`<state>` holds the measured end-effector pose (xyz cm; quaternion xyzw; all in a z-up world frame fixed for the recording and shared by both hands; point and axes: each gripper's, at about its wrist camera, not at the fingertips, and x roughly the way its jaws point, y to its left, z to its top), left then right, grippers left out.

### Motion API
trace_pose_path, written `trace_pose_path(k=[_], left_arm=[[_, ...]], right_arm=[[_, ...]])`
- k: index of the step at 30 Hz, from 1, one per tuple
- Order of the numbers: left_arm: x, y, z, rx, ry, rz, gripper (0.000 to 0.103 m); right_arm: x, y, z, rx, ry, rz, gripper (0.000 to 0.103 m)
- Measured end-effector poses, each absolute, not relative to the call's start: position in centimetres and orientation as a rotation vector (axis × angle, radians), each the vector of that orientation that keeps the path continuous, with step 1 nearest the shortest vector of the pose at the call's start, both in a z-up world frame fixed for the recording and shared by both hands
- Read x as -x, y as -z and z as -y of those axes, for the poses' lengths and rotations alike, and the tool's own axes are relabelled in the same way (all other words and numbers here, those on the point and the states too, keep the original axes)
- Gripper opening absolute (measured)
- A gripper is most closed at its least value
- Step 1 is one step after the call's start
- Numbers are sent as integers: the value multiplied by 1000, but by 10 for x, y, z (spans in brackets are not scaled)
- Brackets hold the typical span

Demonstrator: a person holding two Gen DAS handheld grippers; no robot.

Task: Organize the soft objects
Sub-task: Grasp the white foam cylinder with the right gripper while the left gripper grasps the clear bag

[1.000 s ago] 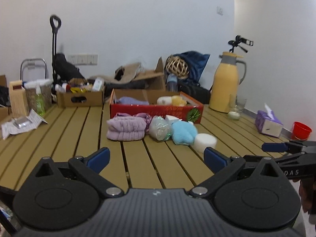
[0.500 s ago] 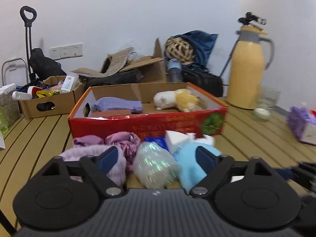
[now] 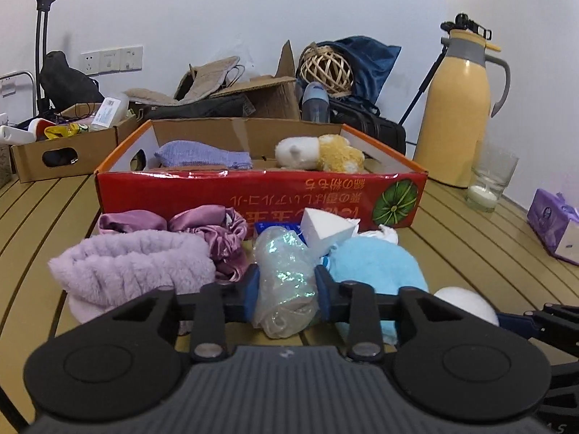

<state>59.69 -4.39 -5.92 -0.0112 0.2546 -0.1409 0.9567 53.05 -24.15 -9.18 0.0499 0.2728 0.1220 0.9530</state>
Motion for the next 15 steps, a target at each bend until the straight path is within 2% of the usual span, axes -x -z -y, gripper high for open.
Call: trace_pose_path(k=[6, 15], left_arm=[[-566, 42, 29, 97, 340, -455, 24], [-452, 2, -7, 208, 355, -383, 24]], right_arm=[[-522, 86, 240, -113, -240, -499, 53], [-450, 57, 226, -114, -272, -442, 53]])
